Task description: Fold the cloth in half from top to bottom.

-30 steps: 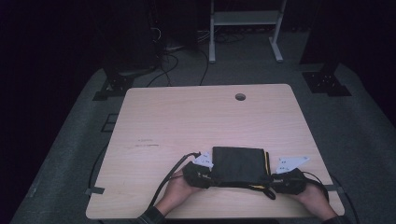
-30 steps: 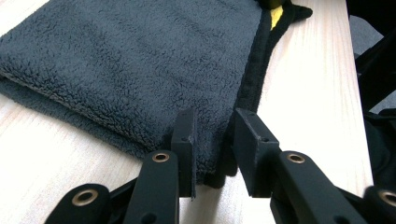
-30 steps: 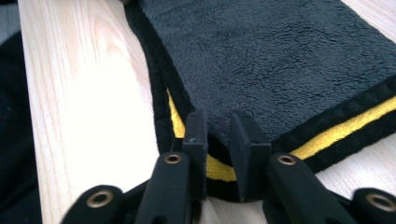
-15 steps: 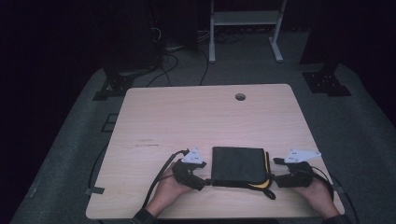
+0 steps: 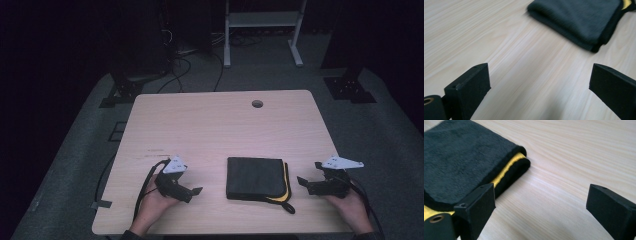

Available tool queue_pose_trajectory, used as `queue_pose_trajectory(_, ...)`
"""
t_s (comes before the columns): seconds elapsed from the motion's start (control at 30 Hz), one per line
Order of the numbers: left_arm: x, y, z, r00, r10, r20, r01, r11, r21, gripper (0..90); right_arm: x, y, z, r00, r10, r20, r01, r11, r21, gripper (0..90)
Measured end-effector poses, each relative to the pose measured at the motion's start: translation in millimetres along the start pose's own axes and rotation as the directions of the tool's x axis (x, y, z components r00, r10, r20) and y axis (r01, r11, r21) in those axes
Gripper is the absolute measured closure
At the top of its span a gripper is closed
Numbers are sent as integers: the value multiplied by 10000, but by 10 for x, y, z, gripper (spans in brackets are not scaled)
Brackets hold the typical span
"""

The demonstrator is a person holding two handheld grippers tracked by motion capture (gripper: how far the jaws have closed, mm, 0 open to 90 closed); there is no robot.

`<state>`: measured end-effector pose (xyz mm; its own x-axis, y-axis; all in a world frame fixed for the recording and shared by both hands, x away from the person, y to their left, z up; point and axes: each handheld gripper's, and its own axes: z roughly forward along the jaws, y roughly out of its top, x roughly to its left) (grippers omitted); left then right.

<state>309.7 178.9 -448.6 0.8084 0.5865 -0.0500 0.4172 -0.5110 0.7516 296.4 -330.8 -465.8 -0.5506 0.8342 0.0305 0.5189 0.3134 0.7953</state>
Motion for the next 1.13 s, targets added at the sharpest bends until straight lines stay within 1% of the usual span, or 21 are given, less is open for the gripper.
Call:
queue_pose_trajectory(0.07,66,-77,-60,9992,-390,-97,392,9991,167,17,-10,-26,21,9998,-28,196,26,9999,110,76)
queue_pose_trajectory(0.1,91,-117,-91,9989,-441,-171,443,9989,148,15,-12,-36,35,9994,-48,351,41,9998,207,76)
queue_pose_trajectory(0.13,110,-157,-122,9985,-442,-323,446,9989,115,14,-16,-41,50,9988,-20,480,5,9995,317,76)
queue_pose_trajectory(0.2,140,-234,-176,9968,-491,-632,498,9987,106,0,-24,-52,70,9989,57,475,-79,9989,454,76)
queue_pose_trajectory(0.23,156,-272,-201,9962,-521,-700,533,9985,151,0,-28,-58,80,9987,63,499,-86,9989,466,76)
queue_pose_trajectory(0.3,182,-348,-237,9942,-597,-893,622,9977,262,0,-32,-70,96,9985,70,545,-102,9983,578,76)
queue_pose_trajectory(0.47,231,-508,-264,9903,-553,-1277,646,9955,695,0,-44,-107,150,9971,47,759,-124,9948,1011,76)
queue_pose_trajectory(0.53,243,-548,-268,9900,-595,-1277,691,9950,727,0,-47,-123,170,9973,36,735,-118,9937,1113,72)
queue_pose_trajectory(0.63,249,-603,-243,9894,-517,-1360,638,9942,862,0,-59,-131,173,9977,89,666,-159,9944,1046,72)
queue_pose_trajectory(0.67,247,-622,-236,9891,-364,-1429,486,9953,832,0,-62,-135,172,9978,152,639,-218,9943,1044,72)
queue_pose_trajectory(0.8,260,-664,-248,9915,-263,-1276,337,9978,563,0,-72,-135,176,9975,232,660,-301,9939,1061,65)
queue_pose_trajectory(1.13,259,-667,-249,9920,-235,-1238,304,9981,545,0,-71,-141,170,9974,229,683,-301,9939,1061,66)
